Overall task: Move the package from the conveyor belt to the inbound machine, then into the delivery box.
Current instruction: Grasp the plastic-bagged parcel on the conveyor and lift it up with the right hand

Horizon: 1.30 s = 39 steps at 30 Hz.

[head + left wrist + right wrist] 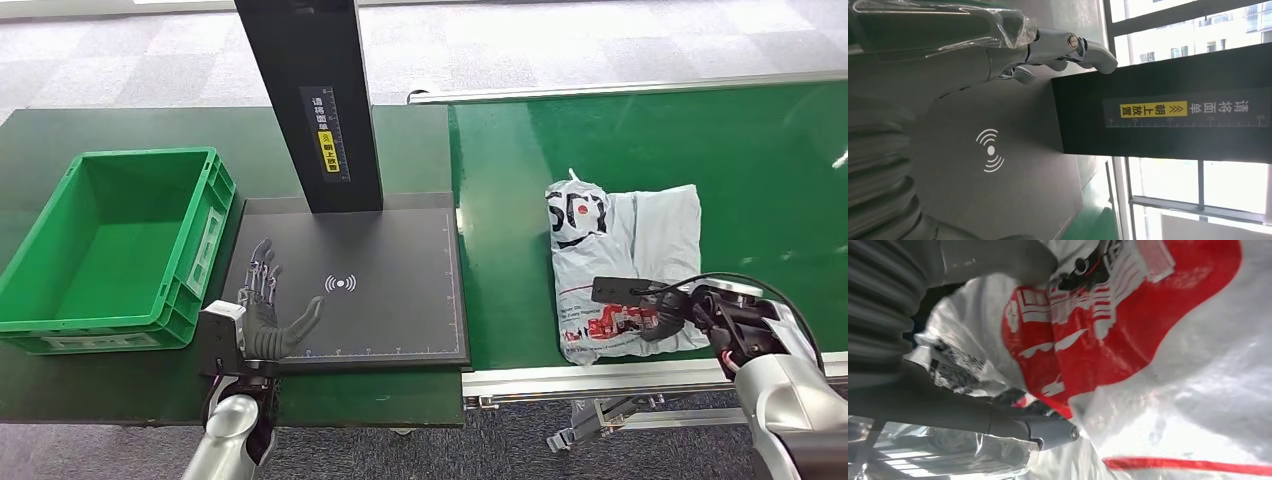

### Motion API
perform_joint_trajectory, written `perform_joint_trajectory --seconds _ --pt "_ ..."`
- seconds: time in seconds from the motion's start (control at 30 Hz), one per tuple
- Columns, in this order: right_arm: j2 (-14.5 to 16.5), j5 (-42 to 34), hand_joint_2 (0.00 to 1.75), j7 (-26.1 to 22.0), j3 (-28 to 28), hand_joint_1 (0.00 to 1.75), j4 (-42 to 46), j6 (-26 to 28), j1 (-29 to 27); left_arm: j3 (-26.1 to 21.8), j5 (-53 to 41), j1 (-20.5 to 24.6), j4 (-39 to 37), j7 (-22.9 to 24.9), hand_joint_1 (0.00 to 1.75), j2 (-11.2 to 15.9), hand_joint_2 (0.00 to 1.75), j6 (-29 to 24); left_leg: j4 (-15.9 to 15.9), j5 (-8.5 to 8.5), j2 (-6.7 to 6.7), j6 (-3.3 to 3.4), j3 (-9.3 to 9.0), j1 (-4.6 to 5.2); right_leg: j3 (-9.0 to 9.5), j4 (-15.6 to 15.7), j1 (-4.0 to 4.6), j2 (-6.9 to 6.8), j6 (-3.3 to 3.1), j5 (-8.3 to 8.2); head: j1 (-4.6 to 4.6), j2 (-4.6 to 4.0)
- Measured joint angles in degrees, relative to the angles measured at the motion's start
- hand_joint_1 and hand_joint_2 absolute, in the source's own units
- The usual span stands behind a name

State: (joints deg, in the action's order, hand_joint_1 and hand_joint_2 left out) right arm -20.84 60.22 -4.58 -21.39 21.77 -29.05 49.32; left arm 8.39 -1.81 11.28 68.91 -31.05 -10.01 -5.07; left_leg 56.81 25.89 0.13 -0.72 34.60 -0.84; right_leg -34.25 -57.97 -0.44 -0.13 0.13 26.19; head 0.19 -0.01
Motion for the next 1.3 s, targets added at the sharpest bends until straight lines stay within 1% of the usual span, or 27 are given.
perform_joint_trajectory --seconds 0.23,0.67,1.0,1.07,1.13,1.23,1.3 --pt "1.4 -0.1 1.75 0.0 -1.9 1.75 1.1 0.2 0.0 0.0 0.0 -0.2 0.0 0.1 0.00 0.0 1.75 -0.4 0.0 0.00 -0.04 0.00 0.01 0.00 0.01 0.0 0.00 -0.01 0.00 0.00 0.01 0.01" --pt "2.1 -0.2 1.75 -0.2 -3.1 1.75 1.5 0.4 -0.1 0.0 0.0 -0.2 0.0 0.2 0.00 0.0 1.75 -0.5 0.0 0.00 -0.05 0.00 0.01 0.01 0.01 0.0 -0.01 -0.01 0.00 0.00 0.01 0.00" --pt "2.8 -0.9 1.75 -0.2 -5.5 1.75 1.9 0.2 0.5 0.0 -0.1 -0.8 0.9 0.9 0.00 0.0 1.75 -0.9 0.0 0.00 -0.06 0.00 0.02 0.01 0.02 0.0 -0.01 -0.01 0.00 0.00 0.02 0.01" --pt "3.0 -1.8 1.75 -0.2 -5.9 1.75 2.3 3.1 0.4 -0.1 -0.1 -1.4 1.7 1.1 0.00 0.0 1.75 -1.0 0.0 0.00 -0.03 0.00 0.02 0.01 0.02 0.0 -0.01 -0.01 0.00 0.00 0.02 0.01" --pt "3.3 -2.8 1.75 -0.1 -6.1 1.75 3.1 8.6 0.1 -0.1 -0.2 -2.4 3.0 1.2 0.00 0.1 1.75 -1.1 0.0 0.00 0.03 0.00 0.02 0.01 0.00 0.0 -0.01 0.02 0.00 0.00 0.01 0.00" --pt "3.8 -4.0 1.75 0.0 -6.1 1.75 4.2 14.1 -0.2 -0.1 -0.4 -3.6 4.6 1.3 0.00 0.1 1.75 -1.1 0.0 0.00 -0.02 0.00 0.04 0.00 -0.01 0.0 0.00 -0.01 0.00 0.01 0.02 0.00" --pt "4.4 -5.7 1.75 0.0 -5.6 1.75 5.3 19.0 -0.7 -0.2 -0.6 -4.4 5.6 1.4 0.00 0.1 1.75 -1.1 0.0 0.00 -0.02 0.00 0.06 0.00 -0.02 0.0 0.00 -0.01 0.00 0.01 0.01 0.01"
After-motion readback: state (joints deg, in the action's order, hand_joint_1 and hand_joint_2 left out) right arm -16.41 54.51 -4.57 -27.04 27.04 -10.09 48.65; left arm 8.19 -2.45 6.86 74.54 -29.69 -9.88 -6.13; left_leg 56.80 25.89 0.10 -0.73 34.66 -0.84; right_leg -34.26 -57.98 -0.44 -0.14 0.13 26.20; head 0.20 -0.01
